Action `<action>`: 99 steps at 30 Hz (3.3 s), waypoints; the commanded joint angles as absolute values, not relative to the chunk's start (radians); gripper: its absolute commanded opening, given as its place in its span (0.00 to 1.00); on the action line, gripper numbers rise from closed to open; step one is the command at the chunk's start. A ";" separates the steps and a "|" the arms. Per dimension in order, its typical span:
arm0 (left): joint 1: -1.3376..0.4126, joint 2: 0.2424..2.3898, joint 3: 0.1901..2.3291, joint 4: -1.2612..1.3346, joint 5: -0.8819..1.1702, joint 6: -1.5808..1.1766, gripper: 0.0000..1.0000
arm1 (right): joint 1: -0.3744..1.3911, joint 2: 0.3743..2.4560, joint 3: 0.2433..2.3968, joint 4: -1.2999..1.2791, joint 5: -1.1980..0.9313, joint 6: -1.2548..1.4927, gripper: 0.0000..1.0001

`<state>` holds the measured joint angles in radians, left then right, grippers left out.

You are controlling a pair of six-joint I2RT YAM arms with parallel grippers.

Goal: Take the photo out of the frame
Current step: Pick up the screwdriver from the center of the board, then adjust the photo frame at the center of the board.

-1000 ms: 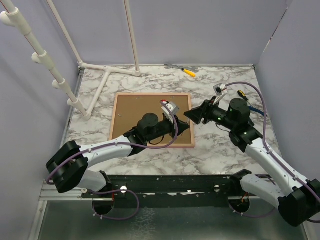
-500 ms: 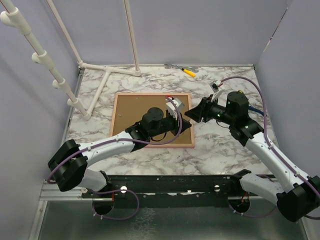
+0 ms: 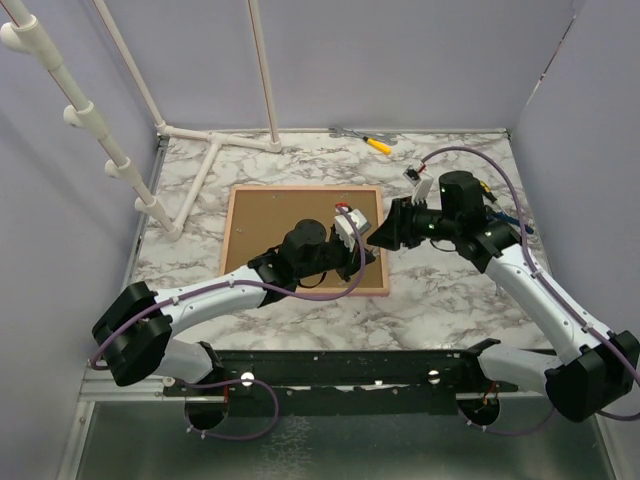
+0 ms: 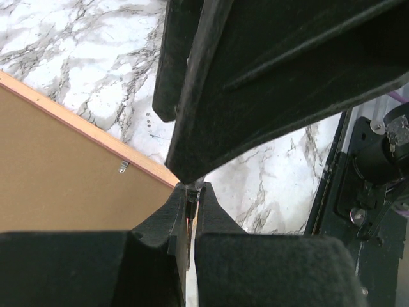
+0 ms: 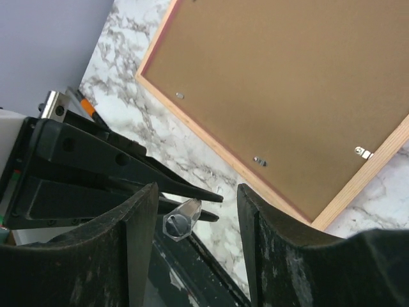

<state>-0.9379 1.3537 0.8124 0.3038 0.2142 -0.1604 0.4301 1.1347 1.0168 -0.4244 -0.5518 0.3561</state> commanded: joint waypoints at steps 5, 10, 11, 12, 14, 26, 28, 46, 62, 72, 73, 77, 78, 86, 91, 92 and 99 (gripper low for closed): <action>-0.939 1.336 0.815 0.282 0.270 -0.106 0.00 | 0.430 1.187 1.056 -0.507 -0.652 0.327 0.51; -0.940 1.340 0.819 0.278 0.268 -0.096 0.00 | 0.430 1.217 1.058 -0.520 -0.692 0.318 0.42; -0.939 1.339 0.820 0.277 0.268 -0.092 0.00 | 0.430 1.220 1.059 -0.525 -0.694 0.315 0.42; -0.939 1.340 0.821 0.277 0.268 -0.090 0.00 | 0.430 1.222 1.061 -0.532 -0.693 0.311 0.41; -0.940 1.341 0.823 0.274 0.267 -0.081 0.00 | 0.430 1.224 1.063 -0.542 -0.686 0.307 0.38; -0.940 1.289 0.781 0.264 0.095 -0.128 0.48 | 0.430 1.193 1.046 -0.541 -0.510 0.315 0.00; -0.940 1.254 0.755 0.260 0.047 -0.149 0.77 | 0.430 1.183 1.036 -0.537 -0.420 0.326 0.01; -0.548 1.089 0.692 -0.231 -0.496 -0.612 0.94 | 0.430 1.310 0.989 -0.310 -0.105 0.454 0.01; -0.213 1.183 0.643 -0.158 -0.498 -0.607 0.59 | 0.430 1.187 0.851 -0.192 0.017 0.503 0.01; -0.149 1.260 0.620 -0.099 -0.371 -0.591 0.55 | 0.430 1.209 0.862 -0.197 0.006 0.498 0.01; -0.148 1.273 0.614 -0.090 -0.364 -0.591 0.55 | 0.430 1.209 0.862 -0.198 0.006 0.501 0.01; -0.146 1.315 0.585 -0.034 -0.327 -0.600 0.56 | 0.430 1.209 0.861 -0.198 0.015 0.506 0.00; -0.147 1.322 0.580 -0.027 -0.325 -0.598 0.56 | 0.430 1.209 0.859 -0.198 0.015 0.506 0.01; -0.129 1.367 0.573 -0.008 -0.322 -0.597 0.52 | 0.430 1.222 0.861 -0.205 0.017 0.500 0.00; -0.116 1.395 0.567 0.014 -0.284 -0.604 0.45 | 0.430 1.241 0.865 -0.221 0.056 0.493 0.01; -0.117 1.400 0.569 0.021 -0.276 -0.604 0.43 | 0.430 1.247 0.869 -0.229 0.070 0.490 0.01; -0.116 1.432 0.565 0.049 -0.232 -0.596 0.38 | 0.430 1.289 0.907 -0.271 0.156 0.461 0.01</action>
<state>-0.1177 1.4086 0.5797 0.0135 -0.3000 -0.5980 0.4301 1.2636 0.8654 -0.2344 0.0681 0.4881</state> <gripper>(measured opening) 0.388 0.146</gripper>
